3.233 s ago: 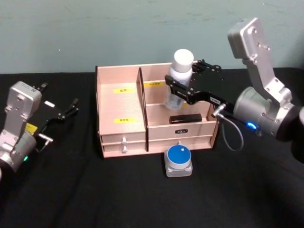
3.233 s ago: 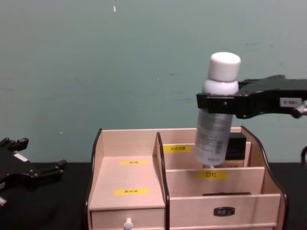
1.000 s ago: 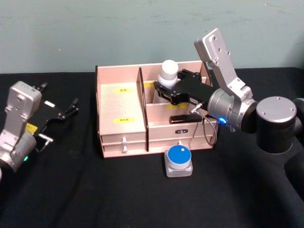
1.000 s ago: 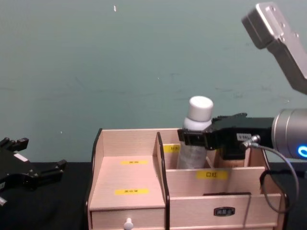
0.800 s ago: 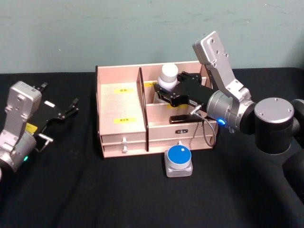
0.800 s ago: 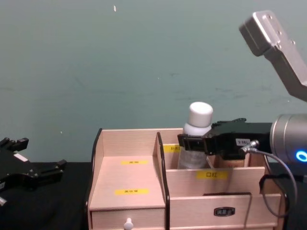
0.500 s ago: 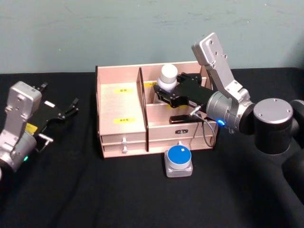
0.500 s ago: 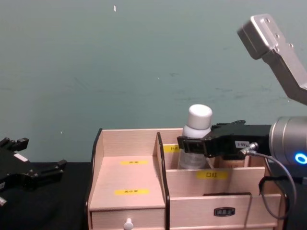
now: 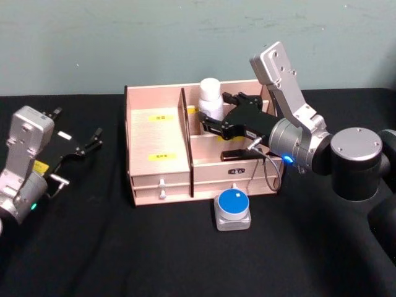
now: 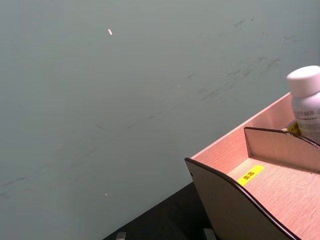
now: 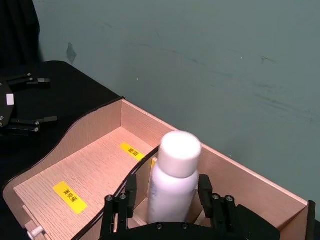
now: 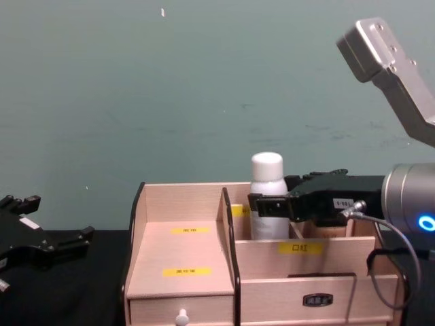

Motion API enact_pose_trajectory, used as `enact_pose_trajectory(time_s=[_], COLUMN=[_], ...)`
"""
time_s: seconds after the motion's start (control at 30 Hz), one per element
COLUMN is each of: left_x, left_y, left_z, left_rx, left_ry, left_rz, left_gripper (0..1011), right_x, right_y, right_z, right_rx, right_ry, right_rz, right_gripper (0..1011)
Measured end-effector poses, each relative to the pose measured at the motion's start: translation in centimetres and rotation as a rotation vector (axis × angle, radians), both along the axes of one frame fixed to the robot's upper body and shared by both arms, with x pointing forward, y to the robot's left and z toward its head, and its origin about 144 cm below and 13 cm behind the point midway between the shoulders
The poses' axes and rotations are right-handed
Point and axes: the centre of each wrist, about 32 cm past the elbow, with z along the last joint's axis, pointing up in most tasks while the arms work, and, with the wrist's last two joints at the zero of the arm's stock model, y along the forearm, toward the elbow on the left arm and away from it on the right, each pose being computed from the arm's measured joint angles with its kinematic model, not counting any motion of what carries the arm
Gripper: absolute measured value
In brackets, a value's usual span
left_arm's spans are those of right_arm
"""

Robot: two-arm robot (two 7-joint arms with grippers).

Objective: Pick up the facial cleanser and watermelon frost from the table and place them into the tiered storage box.

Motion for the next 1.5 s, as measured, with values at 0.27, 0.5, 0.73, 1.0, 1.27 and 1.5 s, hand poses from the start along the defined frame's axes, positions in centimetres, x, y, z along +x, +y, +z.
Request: enact_pose_trajectory(time_s=[0.27, 0.5, 0.73, 1.0, 1.27, 1.5], left_x=[0.0, 0.0, 0.0, 0.0, 0.0, 0.0], left_y=[0.0, 0.0, 0.0, 0.0, 0.0, 0.0], left_z=[0.0, 0.0, 0.0, 0.0, 0.0, 0.0], left_rx=[0.000, 0.000, 0.000, 0.000, 0.000, 0.000], left_ry=[0.000, 0.000, 0.000, 0.000, 0.000, 0.000], left_rz=[0.000, 0.000, 0.000, 0.000, 0.000, 0.000], left_gripper=[1001, 1001, 1001, 1001, 1001, 1001], right_x=[-0.2, -0.8, -2.8, -7.1, -12.5, -14.7], right_y=[-0.2, -0.7, -1.5, -2.7, -3.5, -3.5], right_z=[0.2, 1.3, 2.9, 3.4, 2.2, 0.8], right_rx=[0.010, 0.016, 0.003, -0.034, -0.064, -0.090], right_ry=[-0.018, -0.058, -0.087, -0.057, 0.036, 0.105], right_rz=[-0.008, -0.004, 0.017, 0.041, 0.007, -0.033], right_gripper=[969, 1002, 1002, 1003, 1002, 1002])
